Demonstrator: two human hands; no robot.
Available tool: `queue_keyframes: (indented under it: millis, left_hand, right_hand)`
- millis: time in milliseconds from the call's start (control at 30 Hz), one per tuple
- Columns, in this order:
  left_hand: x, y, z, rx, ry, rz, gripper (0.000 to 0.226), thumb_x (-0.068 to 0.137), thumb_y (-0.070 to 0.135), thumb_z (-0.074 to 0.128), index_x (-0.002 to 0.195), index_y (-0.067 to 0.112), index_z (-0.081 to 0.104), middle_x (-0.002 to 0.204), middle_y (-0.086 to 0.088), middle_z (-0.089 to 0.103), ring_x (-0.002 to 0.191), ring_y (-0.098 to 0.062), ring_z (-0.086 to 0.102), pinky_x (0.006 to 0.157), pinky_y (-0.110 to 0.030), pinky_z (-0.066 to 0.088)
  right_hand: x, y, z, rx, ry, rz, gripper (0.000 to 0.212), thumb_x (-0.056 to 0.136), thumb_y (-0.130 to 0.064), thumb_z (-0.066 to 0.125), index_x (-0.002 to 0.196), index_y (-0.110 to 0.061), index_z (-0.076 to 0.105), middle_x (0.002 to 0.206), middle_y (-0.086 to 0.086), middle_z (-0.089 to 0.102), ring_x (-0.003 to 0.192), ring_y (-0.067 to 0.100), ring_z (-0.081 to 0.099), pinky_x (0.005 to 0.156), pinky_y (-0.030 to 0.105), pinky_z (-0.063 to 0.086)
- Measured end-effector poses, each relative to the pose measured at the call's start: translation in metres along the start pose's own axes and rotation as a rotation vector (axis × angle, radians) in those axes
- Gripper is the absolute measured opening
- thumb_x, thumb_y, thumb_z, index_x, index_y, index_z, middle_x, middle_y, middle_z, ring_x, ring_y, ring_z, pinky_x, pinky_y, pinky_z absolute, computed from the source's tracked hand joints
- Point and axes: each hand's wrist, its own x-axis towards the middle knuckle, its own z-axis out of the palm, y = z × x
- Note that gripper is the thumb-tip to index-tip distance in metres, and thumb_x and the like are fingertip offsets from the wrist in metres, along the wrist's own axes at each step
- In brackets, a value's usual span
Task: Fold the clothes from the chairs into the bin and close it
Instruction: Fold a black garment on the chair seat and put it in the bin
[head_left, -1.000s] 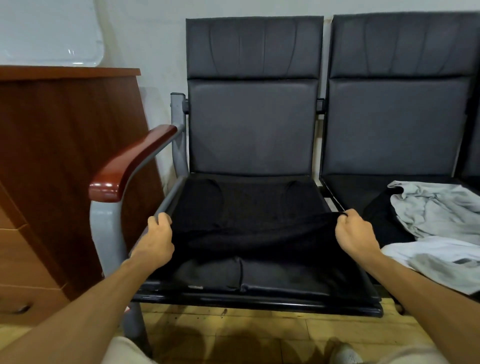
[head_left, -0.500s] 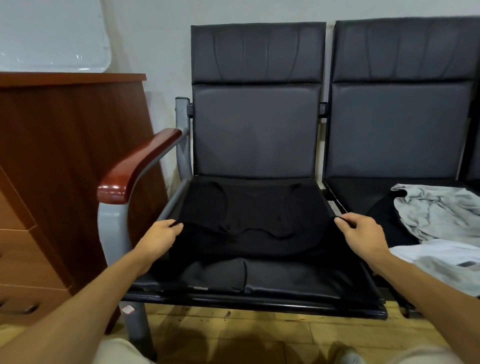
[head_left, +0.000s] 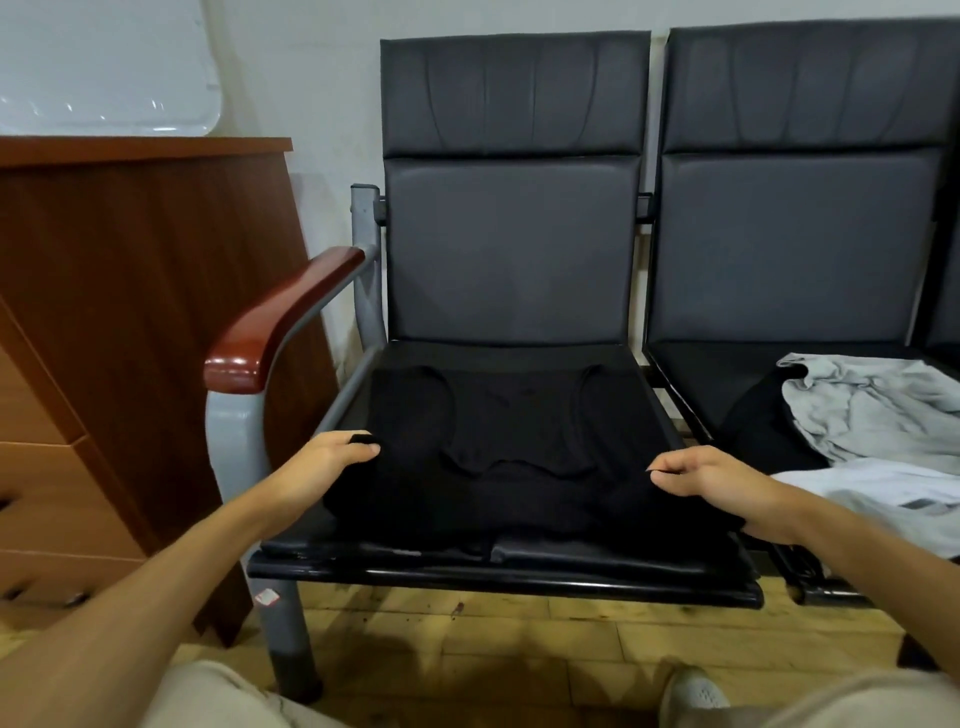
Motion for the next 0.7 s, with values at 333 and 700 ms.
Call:
queue_keyframes:
  millis: [333, 700]
  left_hand:
    - [-0.009, 0.007, 0.003, -0.232, 0.144, -0.013, 0.023, 0.1, 0.021, 0.048, 0.111, 0.011, 0.065, 0.104, -0.01, 0.071, 0.097, -0.025, 0.067, 0.077, -0.034, 0.052]
    - [0.075, 0.005, -0.006, 0.08, 0.586, 0.134, 0.028, 0.103, 0.029, 0.042, 0.095, 0.011, 0.062, 0.091, -0.008, 0.063, 0.092, -0.027, 0.06, 0.076, -0.037, 0.045]
  right_hand:
    - [0.011, -0.008, -0.003, -0.148, 0.395, -0.144, 0.015, 0.095, -0.016, 0.058, 0.088, -0.016, 0.071, 0.088, 0.002, 0.072, 0.091, 0.02, 0.065, 0.086, 0.035, 0.047]
    - [0.055, -0.048, -0.012, -0.888, 0.752, -0.122, 0.032, 0.104, -0.034, 0.037, 0.122, -0.018, 0.057, 0.107, 0.007, 0.066, 0.088, 0.026, 0.06, 0.066, 0.031, 0.036]
